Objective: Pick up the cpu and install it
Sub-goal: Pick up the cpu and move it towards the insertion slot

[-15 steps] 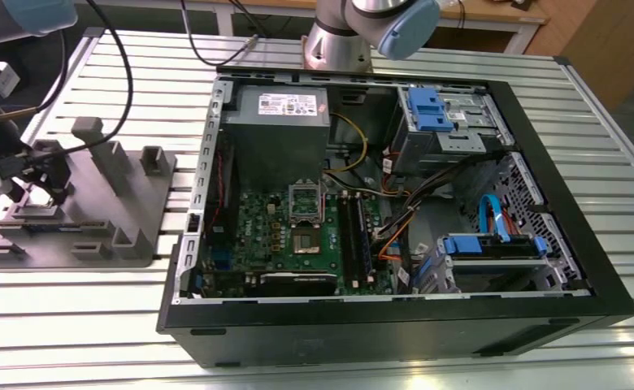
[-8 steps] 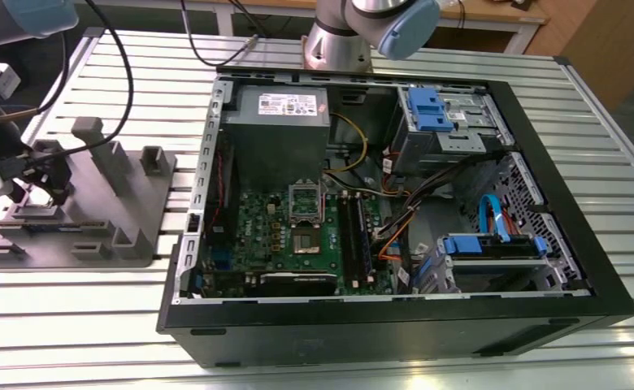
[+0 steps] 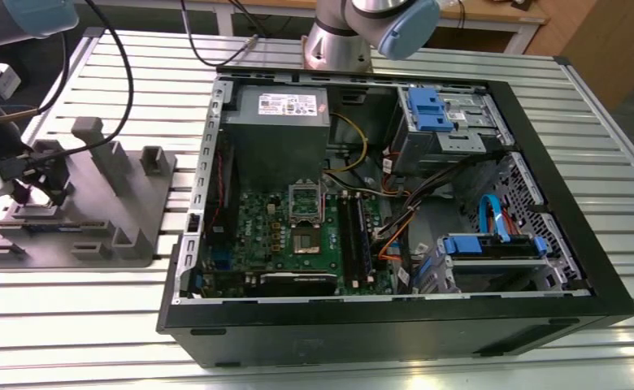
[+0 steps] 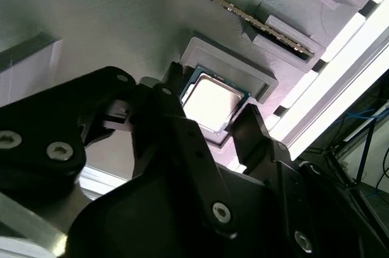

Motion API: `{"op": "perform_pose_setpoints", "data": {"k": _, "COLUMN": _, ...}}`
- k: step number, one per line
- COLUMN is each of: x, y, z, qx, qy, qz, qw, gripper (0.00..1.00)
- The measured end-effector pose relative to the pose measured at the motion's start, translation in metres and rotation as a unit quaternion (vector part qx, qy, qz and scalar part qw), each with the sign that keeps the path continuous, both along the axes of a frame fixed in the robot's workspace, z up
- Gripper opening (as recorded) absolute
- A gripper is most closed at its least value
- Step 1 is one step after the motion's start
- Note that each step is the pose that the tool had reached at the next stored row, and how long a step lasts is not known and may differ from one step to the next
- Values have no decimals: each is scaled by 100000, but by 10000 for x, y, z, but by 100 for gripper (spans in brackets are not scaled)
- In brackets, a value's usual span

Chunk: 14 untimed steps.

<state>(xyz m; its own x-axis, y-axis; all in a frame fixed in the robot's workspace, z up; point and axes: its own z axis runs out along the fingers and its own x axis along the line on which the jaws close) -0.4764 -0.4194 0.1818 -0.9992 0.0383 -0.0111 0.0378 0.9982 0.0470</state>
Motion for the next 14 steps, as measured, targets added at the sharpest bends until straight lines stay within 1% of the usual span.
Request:
{"op": "perform_pose_setpoints", "data": {"k": 2, "x": 0, "y": 0, "z": 0, "qx": 1, "qy": 1, "qz": 0, "qw": 100000, "gripper": 64}}
{"op": "perform_pose_setpoints", "data": {"k": 3, "x": 0, "y": 0, "z": 0, "qx": 1, "qy": 2, "qz": -1, "qw": 100000, "gripper": 57}}
{"op": "perform_pose_setpoints", "data": {"k": 5, "x": 0, "y": 0, "z": 0, "qx": -3, "qy": 8, "qz": 0, "qw": 100000, "gripper": 57}}
{"op": "perform_pose_setpoints", "data": {"k": 6, "x": 0, "y": 0, "z": -2, "qx": -2, "qy": 5, "qz": -1, "qw": 100000, "gripper": 47}}
{"op": "perform_pose_setpoints", "data": {"k": 10, "x": 0, "y": 0, "z": -2, "qx": 4, "qy": -7, "qz": -1, "qw": 100000, "gripper": 47}}
{"op": "perform_pose_setpoints", "data": {"k": 14, "x": 0, "y": 0, "z": 25, "qx": 1, "qy": 0, "qz": -3, "qw": 100000, "gripper": 47}}
